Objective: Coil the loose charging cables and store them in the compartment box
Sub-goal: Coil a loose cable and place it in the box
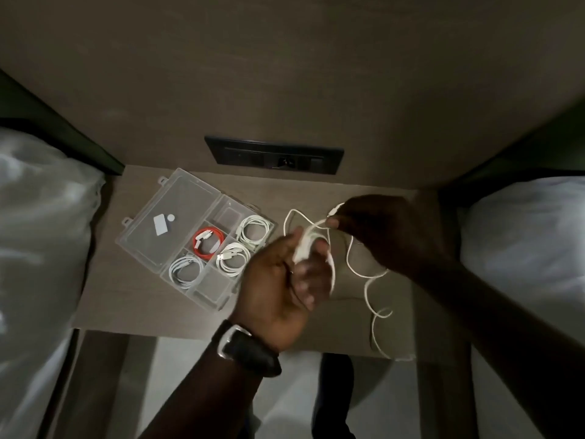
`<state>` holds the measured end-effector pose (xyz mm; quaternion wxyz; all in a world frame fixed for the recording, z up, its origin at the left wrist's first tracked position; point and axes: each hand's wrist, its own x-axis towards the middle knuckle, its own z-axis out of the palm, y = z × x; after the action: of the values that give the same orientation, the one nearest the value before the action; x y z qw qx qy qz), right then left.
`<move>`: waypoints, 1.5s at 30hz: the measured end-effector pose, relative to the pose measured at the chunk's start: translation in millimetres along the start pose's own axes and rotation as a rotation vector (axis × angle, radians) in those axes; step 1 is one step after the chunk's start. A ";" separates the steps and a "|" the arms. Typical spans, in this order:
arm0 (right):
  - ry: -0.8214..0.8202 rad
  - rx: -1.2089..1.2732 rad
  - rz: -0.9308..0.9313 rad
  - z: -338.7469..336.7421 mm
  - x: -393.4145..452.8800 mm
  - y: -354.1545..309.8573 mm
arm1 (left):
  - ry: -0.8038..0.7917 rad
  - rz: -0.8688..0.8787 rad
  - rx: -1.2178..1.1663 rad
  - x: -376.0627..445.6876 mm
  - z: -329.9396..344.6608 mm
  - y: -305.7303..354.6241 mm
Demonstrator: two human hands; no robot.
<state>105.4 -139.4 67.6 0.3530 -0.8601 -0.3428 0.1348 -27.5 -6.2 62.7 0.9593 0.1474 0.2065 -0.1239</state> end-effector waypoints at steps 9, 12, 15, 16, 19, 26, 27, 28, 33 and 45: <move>-0.433 -0.045 -0.113 26.6 -74.2 -29.1 | 0.352 0.578 1.024 5.3 -21.9 35.6; -0.158 -0.085 -0.197 -4.8 -39.5 -25.1 | 0.224 0.295 1.159 0.4 -19.4 5.0; 0.006 -0.080 -0.135 -8.5 -3.7 -14.2 | 0.122 0.073 0.480 -6.5 -10.8 -1.9; -0.004 -0.012 -0.077 -0.5 2.4 -11.8 | 0.060 0.030 0.278 -7.5 -6.0 0.2; -0.114 0.007 -0.011 34.2 -8.3 -12.2 | -0.008 0.154 -0.069 -3.9 2.3 18.4; -0.440 0.014 -0.053 32.3 -81.5 -40.2 | 0.399 0.568 0.737 8.4 -20.5 40.7; -0.419 -0.006 -0.069 19.8 -75.8 -43.4 | 0.371 0.513 0.962 8.4 -20.6 29.5; -0.356 -0.027 -0.106 7.1 -67.1 -44.4 | 0.316 0.439 1.135 7.1 -20.0 16.3; -0.025 0.041 -0.039 -29.4 -3.8 -21.4 | 0.221 0.083 0.618 -8.5 -14.1 -12.8; -0.226 -0.113 -0.043 58.6 -91.2 -52.8 | 0.489 0.540 0.341 1.6 -14.4 12.4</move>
<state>-14.9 -144.5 61.7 0.2657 -0.8504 -0.4059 0.2038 -27.6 9.8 52.3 0.8418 0.3787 0.3588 0.1390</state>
